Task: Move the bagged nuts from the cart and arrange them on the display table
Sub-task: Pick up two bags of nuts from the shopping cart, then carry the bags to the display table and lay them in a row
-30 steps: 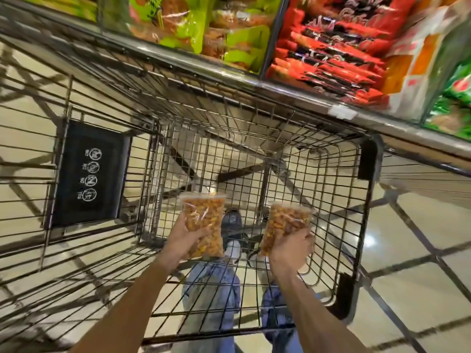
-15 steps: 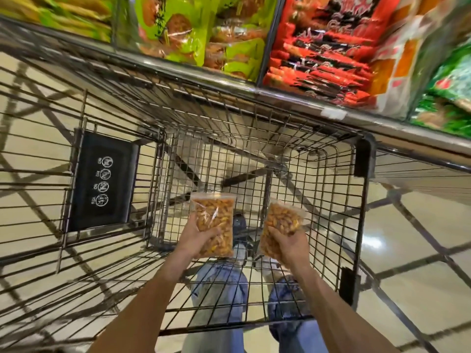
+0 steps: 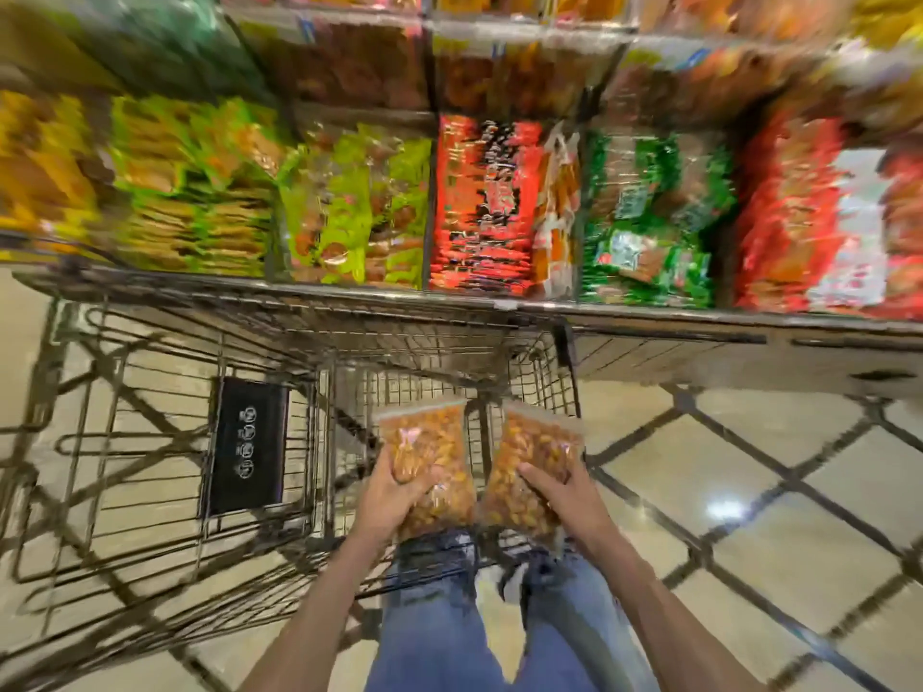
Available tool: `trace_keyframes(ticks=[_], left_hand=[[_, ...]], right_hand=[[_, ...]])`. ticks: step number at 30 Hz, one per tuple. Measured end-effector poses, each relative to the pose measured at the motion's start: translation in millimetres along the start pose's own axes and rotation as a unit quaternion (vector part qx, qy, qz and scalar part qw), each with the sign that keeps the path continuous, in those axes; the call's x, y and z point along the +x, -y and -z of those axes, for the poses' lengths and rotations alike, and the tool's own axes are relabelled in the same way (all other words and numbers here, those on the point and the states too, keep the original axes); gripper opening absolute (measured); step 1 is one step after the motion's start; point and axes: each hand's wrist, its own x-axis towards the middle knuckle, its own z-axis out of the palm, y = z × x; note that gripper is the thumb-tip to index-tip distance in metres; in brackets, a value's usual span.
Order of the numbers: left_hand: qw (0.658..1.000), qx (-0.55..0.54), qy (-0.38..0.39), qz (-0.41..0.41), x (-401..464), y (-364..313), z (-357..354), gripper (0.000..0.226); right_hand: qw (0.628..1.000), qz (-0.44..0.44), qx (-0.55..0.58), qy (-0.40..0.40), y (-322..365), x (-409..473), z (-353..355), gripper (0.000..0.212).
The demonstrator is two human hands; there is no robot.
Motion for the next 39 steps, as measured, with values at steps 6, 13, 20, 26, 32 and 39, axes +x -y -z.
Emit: trace_keyframes(ticks=[6,13,20,26,32,39], left_hand=[[0.997,-0.009,0.068,-0.044,-77.2,-81.9,-42.9,0.106],[0.984,0.003,0.153,-0.095,-127.4,-122.1,-143.2,0.081],[0.967,-0.003,0.221,-0.124,-182.6,-124.6,-278.2,0.077],[0.951,0.020,0.270,-0.152,-237.8,-114.5,-403.3,0.047],[0.900,0.110,0.392,-0.155,-287.9,-108.8,-526.9,0.048],[0.830,0.212,0.483,-0.181,-312.9,-104.1,-690.4,0.071]], right_hand=[[0.993,0.045,0.095,-0.060,-0.7,-77.4,54.6,0.130],[0.963,0.117,0.193,-0.151,-23.3,-162.0,136.8,0.050],[0.917,0.144,0.309,-0.205,-81.3,-230.9,244.1,0.036],[0.878,0.159,0.373,-0.255,-145.1,-292.5,344.2,0.040],[0.819,0.175,0.411,-0.359,-204.7,-350.8,426.5,0.052],[0.723,0.171,0.455,-0.490,-259.6,-395.8,514.4,0.044]])
